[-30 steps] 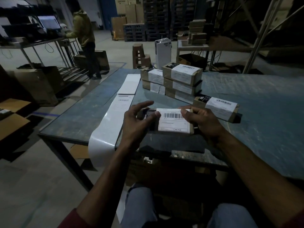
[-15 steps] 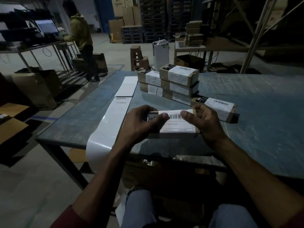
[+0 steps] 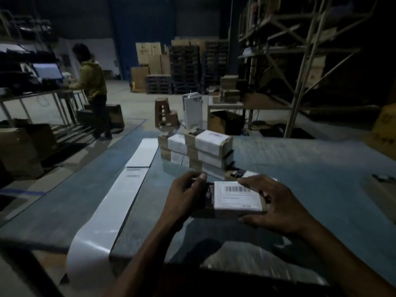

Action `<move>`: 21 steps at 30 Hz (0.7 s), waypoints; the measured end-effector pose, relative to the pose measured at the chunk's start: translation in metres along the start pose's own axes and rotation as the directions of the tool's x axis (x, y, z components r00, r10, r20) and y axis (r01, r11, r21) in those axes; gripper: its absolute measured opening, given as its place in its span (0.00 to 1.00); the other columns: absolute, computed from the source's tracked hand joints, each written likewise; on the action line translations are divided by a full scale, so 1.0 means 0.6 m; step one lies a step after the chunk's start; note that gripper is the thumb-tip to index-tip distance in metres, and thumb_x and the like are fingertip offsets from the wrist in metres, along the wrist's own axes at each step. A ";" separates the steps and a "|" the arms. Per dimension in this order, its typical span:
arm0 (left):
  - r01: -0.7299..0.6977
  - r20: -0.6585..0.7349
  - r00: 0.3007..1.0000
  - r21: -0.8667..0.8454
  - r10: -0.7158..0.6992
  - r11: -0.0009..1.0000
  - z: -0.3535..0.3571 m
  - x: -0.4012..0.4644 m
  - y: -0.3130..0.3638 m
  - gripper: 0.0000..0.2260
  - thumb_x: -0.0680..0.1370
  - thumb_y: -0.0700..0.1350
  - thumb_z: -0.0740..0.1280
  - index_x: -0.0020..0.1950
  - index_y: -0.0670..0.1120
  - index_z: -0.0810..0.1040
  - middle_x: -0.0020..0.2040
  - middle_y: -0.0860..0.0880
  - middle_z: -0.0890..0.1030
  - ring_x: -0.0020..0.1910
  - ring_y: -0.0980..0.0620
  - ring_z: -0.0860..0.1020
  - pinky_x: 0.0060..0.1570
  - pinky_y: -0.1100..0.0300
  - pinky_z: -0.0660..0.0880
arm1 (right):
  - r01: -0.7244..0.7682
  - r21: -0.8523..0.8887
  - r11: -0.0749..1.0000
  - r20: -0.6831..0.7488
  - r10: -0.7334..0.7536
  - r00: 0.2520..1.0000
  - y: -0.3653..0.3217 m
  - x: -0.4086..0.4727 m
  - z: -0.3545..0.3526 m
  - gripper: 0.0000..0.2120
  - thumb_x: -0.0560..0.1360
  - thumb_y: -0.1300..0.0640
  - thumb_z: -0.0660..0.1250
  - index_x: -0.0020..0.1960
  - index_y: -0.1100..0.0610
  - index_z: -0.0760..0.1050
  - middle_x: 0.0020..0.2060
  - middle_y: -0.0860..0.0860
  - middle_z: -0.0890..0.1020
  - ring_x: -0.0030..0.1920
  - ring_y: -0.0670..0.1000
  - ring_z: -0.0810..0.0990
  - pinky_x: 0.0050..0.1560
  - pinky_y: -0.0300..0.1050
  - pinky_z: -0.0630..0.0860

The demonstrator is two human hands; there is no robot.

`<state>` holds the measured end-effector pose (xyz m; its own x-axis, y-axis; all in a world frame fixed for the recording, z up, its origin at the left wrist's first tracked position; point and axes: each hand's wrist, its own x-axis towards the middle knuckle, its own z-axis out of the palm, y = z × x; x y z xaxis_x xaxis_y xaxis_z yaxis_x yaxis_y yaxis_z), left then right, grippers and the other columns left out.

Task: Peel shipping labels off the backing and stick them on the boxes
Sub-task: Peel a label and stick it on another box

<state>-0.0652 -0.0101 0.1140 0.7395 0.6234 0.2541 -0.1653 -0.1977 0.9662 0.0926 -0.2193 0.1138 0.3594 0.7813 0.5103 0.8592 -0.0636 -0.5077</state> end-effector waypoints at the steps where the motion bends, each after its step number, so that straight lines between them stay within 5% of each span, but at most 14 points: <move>1: -0.001 -0.010 1.000 -0.067 0.000 0.998 0.011 0.012 0.002 0.09 0.84 0.48 0.66 0.53 0.47 0.84 0.42 0.50 0.87 0.40 0.54 0.85 0.35 0.60 0.80 | -0.027 0.013 1.000 -0.031 0.027 0.999 0.009 0.002 -0.017 0.41 0.59 0.40 0.86 0.70 0.45 0.79 0.64 0.36 0.79 0.65 0.35 0.77 0.60 0.31 0.76; 4: -0.077 -0.086 0.993 0.052 0.081 0.996 0.033 0.055 -0.015 0.10 0.85 0.55 0.62 0.52 0.59 0.83 0.47 0.56 0.86 0.47 0.58 0.84 0.44 0.54 0.83 | -0.125 -0.002 0.992 -0.140 0.124 0.982 0.047 0.011 -0.057 0.38 0.57 0.47 0.89 0.63 0.37 0.78 0.62 0.36 0.80 0.62 0.31 0.76 0.57 0.26 0.73; 7: -0.051 -0.080 0.994 0.270 0.075 0.961 0.049 0.075 -0.070 0.07 0.85 0.52 0.63 0.56 0.56 0.81 0.52 0.57 0.85 0.48 0.66 0.80 0.42 0.72 0.74 | -0.213 0.039 0.976 -0.214 0.216 0.953 0.102 0.016 -0.074 0.36 0.58 0.51 0.89 0.62 0.38 0.79 0.62 0.40 0.81 0.62 0.38 0.79 0.60 0.43 0.80; 9: 0.033 -0.112 0.994 0.267 -0.003 0.963 0.058 0.072 -0.109 0.05 0.84 0.48 0.66 0.56 0.54 0.81 0.51 0.55 0.85 0.48 0.62 0.82 0.45 0.69 0.78 | -0.274 0.056 0.960 -0.242 0.279 0.929 0.139 0.018 -0.074 0.36 0.58 0.51 0.89 0.63 0.40 0.80 0.63 0.42 0.81 0.62 0.42 0.80 0.61 0.49 0.80; 11: 0.081 -0.157 0.987 0.255 -0.041 0.964 0.061 0.075 -0.137 0.05 0.83 0.46 0.68 0.56 0.54 0.82 0.50 0.52 0.85 0.47 0.58 0.84 0.48 0.60 0.82 | -0.308 0.093 0.947 -0.248 0.321 0.914 0.168 0.020 -0.064 0.36 0.57 0.51 0.89 0.62 0.40 0.80 0.62 0.43 0.81 0.62 0.42 0.80 0.62 0.49 0.80; 14: 0.088 -0.149 0.988 0.334 -0.040 0.938 0.061 0.082 -0.147 0.05 0.81 0.45 0.70 0.53 0.55 0.83 0.49 0.52 0.86 0.45 0.58 0.84 0.44 0.61 0.82 | -0.327 0.136 0.935 -0.259 0.352 0.899 0.188 0.027 -0.046 0.34 0.58 0.54 0.90 0.60 0.39 0.81 0.62 0.43 0.82 0.61 0.44 0.81 0.60 0.48 0.81; 17: 0.102 -0.151 0.987 0.312 -0.057 0.944 0.062 0.082 -0.157 0.06 0.80 0.45 0.68 0.51 0.55 0.83 0.48 0.52 0.86 0.44 0.54 0.86 0.44 0.47 0.85 | -0.339 0.160 0.927 -0.254 0.371 0.893 0.190 0.041 -0.033 0.33 0.57 0.55 0.90 0.58 0.41 0.81 0.61 0.43 0.82 0.60 0.44 0.81 0.56 0.40 0.80; 21: 0.092 -0.135 0.990 0.372 -0.044 0.924 0.063 0.079 -0.156 0.06 0.81 0.45 0.68 0.54 0.55 0.83 0.50 0.53 0.85 0.47 0.56 0.85 0.49 0.49 0.85 | -0.349 0.099 0.932 -0.207 0.363 0.909 0.184 0.060 -0.027 0.33 0.59 0.52 0.89 0.60 0.40 0.79 0.61 0.45 0.81 0.58 0.41 0.79 0.55 0.35 0.76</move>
<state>0.0101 0.0097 0.0338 0.6514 0.7276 0.2149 0.1580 -0.4072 0.8996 0.2062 -0.2080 0.0874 0.7136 0.5584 0.4231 0.6388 -0.2706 -0.7202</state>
